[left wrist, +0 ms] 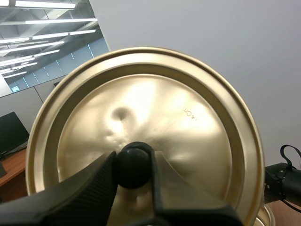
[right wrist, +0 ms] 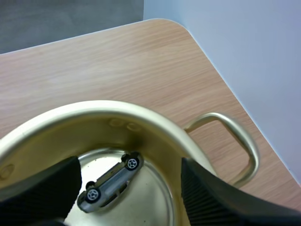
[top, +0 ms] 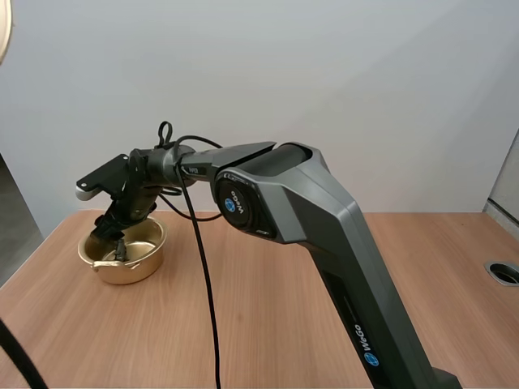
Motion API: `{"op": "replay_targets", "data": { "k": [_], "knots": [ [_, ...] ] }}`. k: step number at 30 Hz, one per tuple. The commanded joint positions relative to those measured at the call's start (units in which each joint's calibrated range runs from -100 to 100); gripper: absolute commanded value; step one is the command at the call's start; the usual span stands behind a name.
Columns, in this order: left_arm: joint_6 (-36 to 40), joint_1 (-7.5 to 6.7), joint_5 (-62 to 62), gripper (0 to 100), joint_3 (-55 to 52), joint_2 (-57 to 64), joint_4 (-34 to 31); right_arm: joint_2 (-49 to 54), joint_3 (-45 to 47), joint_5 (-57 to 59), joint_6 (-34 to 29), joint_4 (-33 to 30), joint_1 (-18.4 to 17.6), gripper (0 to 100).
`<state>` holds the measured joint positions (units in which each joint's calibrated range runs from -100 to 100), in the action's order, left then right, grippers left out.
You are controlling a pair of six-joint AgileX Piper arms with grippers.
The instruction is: Open the pot, put the car inside, and close it
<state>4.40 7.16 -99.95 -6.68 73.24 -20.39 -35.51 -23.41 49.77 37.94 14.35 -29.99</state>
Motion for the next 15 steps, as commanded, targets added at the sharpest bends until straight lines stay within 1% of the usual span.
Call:
{"op": "replay_targets", "data": {
  "k": [1,4,5,6,7,8,11,13,15],
  "knots": [
    [-0.03,-0.03,-0.05,0,0.07,0.08,0.03,0.87,-0.02,-0.79,1.75,-1.42,0.00,100],
    [-0.03,-0.03,-0.05,0,0.07,0.08,0.03,2.71,-0.02,-0.35,3.14,-4.90,0.00,100],
    [-0.03,-0.03,-0.05,0,0.07,0.08,0.03,3.60,-0.02,-0.35,3.05,-5.80,0.08,82],
    [-0.03,-0.03,-0.05,0,-0.19,0.08,0.03,4.41,-0.02,0.11,2.67,-6.20,0.15,46],
    [-0.03,-0.03,-0.05,0,-0.34,0.08,0.03,5.44,-0.02,0.33,1.13,-6.20,0.45,5],
    [-0.03,-0.03,-0.05,0,-0.70,0.08,0.03,6.53,-0.02,0.51,-1.90,-6.09,0.77,0],
    [-0.03,-0.03,-0.05,0,-2.54,-0.03,0.03,10.07,-0.02,1.42,-8.26,-6.10,1.96,0],
    [-0.03,-0.03,-0.05,0,-4.33,-0.13,-0.07,12.61,-0.02,4.02,-10.78,-6.33,2.96,0],
    [-0.03,-0.03,-0.05,0,-6.26,-0.27,-0.07,15.33,-0.02,7.14,-11.16,-6.48,4.25,0]
  ]
}}
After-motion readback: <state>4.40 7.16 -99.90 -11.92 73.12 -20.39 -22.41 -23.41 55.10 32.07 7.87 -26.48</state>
